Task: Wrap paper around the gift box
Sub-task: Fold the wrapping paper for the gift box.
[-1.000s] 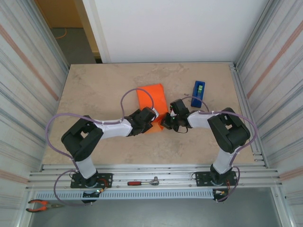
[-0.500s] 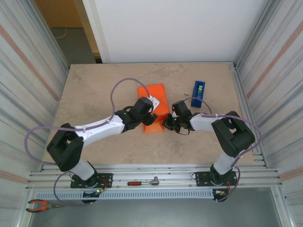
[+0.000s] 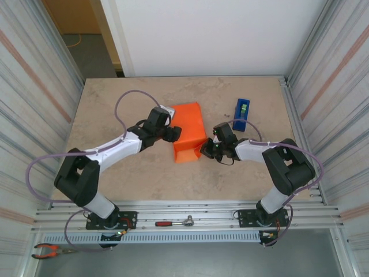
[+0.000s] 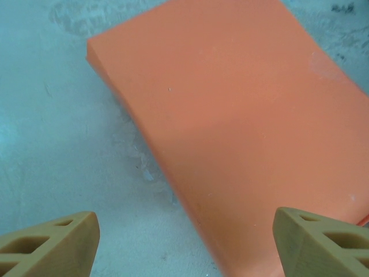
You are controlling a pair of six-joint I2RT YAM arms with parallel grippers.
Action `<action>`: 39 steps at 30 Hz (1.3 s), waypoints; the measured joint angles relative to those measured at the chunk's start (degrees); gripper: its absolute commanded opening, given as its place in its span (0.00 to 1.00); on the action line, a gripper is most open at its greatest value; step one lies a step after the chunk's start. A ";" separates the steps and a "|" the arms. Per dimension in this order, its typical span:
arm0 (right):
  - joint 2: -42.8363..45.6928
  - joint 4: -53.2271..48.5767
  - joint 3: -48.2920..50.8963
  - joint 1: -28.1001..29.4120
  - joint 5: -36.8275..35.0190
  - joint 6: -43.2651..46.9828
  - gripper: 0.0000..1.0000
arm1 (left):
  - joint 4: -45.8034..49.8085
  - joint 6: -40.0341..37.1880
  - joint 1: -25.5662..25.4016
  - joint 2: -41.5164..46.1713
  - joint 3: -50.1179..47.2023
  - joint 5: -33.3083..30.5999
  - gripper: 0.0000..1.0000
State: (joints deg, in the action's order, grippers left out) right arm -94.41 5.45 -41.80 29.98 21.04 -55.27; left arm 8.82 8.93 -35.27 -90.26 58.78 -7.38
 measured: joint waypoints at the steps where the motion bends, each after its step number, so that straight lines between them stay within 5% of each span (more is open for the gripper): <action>1: -0.28 0.15 -0.17 0.00 0.04 -0.02 0.00 | 0.00 0.20 0.09 -1.05 0.00 0.48 0.80; 31: -3.96 6.93 1.60 3.50 -0.20 -2.82 0.00 | -0.07 0.42 0.35 -5.79 0.68 4.85 0.77; 39: 3.87 4.22 4.59 5.05 1.33 -0.96 0.00 | -0.07 0.44 0.35 -5.75 0.68 4.90 0.77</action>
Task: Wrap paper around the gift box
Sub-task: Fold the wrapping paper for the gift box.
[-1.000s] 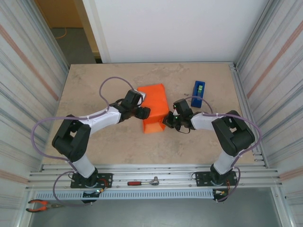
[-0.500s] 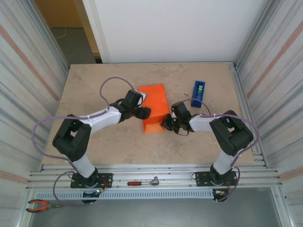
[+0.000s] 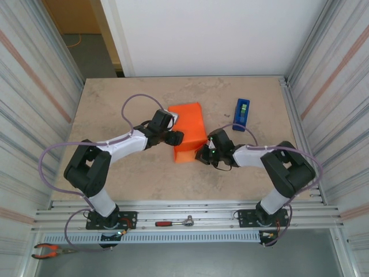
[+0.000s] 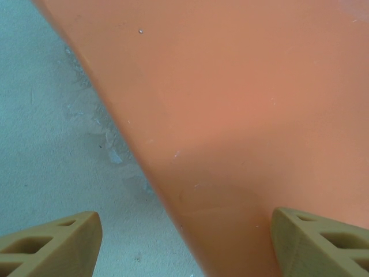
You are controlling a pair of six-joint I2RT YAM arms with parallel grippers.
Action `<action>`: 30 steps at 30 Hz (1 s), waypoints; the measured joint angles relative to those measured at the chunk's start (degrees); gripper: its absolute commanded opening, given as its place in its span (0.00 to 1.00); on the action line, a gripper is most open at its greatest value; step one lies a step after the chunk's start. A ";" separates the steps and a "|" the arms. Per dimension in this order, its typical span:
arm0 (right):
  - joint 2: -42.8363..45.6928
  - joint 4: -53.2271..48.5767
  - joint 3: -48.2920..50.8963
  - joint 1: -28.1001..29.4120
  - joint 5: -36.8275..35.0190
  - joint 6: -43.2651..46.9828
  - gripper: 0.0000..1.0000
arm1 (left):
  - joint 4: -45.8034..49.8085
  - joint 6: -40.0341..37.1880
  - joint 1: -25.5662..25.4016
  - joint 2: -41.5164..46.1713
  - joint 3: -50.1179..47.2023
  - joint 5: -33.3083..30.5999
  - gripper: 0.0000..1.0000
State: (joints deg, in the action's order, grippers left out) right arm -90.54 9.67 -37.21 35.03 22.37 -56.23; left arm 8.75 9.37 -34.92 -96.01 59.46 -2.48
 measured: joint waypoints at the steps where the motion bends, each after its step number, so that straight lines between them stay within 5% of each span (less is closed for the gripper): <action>1: 1.99 -0.83 0.28 0.00 -0.35 0.66 0.00 | 0.02 0.00 0.00 0.02 0.00 0.00 0.78; 6: 12.90 -6.51 0.44 -2.60 -3.85 4.46 0.00 | 1.07 -0.09 0.00 0.74 0.24 0.42 0.79; 13: 13.42 -11.10 0.48 -11.93 -4.52 7.02 0.00 | 3.48 -0.98 0.87 0.61 6.14 0.81 0.79; 30: 2.10 5.86 1.95 -5.31 -3.15 0.68 0.00 | 4.76 -4.22 1.22 -5.70 10.60 1.05 0.79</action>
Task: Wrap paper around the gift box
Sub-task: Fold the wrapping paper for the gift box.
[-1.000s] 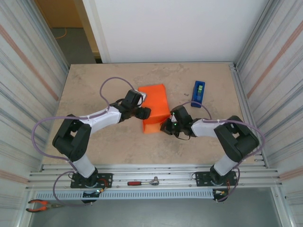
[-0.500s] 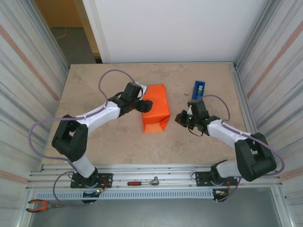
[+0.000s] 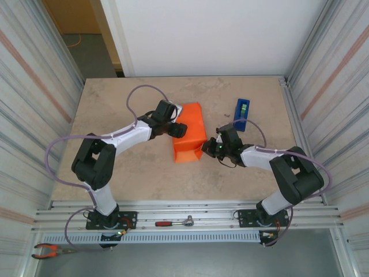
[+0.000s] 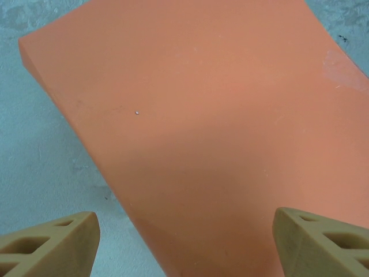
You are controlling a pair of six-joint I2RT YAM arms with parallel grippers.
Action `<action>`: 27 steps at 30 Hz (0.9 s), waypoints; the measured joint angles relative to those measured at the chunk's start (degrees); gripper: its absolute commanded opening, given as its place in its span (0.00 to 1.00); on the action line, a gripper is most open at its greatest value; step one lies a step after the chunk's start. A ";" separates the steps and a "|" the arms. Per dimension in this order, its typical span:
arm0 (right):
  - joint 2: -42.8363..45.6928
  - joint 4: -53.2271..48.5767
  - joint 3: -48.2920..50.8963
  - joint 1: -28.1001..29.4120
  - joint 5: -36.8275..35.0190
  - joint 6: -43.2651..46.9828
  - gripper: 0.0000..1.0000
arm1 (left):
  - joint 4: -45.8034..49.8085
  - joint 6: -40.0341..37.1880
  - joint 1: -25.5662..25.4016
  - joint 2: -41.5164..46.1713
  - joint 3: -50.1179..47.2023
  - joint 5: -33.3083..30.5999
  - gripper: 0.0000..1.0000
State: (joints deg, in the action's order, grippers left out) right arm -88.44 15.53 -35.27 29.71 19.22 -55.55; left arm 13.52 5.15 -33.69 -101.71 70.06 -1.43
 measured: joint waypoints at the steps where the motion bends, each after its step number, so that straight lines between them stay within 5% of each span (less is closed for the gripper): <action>1: -0.44 0.92 0.15 0.11 -0.33 -0.55 0.00 | 0.00 -0.02 0.00 0.00 -0.02 0.00 0.79; 27: -9.14 14.69 2.73 3.17 -2.05 -5.97 0.00 | -0.09 -0.66 -0.17 -1.60 -0.44 0.55 0.78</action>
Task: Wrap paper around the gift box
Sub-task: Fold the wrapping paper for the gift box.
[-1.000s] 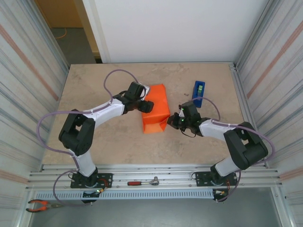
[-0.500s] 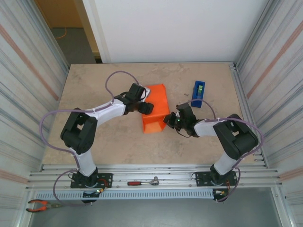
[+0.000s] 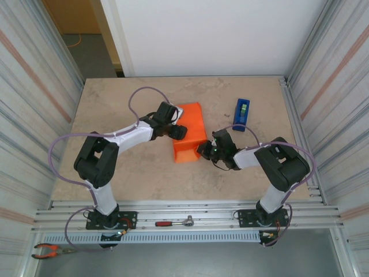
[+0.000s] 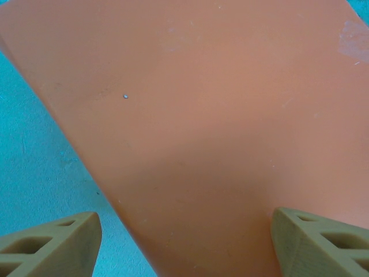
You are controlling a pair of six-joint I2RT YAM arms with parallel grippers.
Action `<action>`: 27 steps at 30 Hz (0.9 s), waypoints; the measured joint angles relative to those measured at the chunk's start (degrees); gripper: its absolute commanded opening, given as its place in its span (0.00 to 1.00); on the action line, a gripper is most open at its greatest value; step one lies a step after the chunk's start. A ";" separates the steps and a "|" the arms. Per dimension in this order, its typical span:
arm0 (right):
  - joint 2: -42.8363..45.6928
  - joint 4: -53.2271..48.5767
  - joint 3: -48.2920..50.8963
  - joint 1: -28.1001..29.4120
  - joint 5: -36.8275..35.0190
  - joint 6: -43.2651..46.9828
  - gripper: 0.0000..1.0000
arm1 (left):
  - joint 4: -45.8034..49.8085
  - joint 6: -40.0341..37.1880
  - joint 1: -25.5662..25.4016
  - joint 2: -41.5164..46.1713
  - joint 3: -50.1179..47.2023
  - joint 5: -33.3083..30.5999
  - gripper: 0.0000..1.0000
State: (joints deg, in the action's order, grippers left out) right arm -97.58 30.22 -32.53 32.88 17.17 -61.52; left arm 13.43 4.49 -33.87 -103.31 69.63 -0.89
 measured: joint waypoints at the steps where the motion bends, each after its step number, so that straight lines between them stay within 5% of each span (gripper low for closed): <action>1: 0.00 -0.02 0.61 0.15 -0.02 -0.11 0.00 | 0.00 0.00 0.00 0.00 0.00 0.02 0.78; 18: 6.32 -2.47 4.70 -0.96 -0.68 -0.68 0.00 | 0.04 0.13 -0.63 0.55 0.00 0.92 0.78; 27: 9.97 -7.43 3.30 -3.48 -0.42 2.19 0.00 | -2.23 5.25 -0.11 10.58 -3.85 1.11 0.81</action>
State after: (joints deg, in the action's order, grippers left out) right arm -87.61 22.79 -29.23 29.41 16.75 -59.33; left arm 11.20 9.74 -33.98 -92.73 65.78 0.23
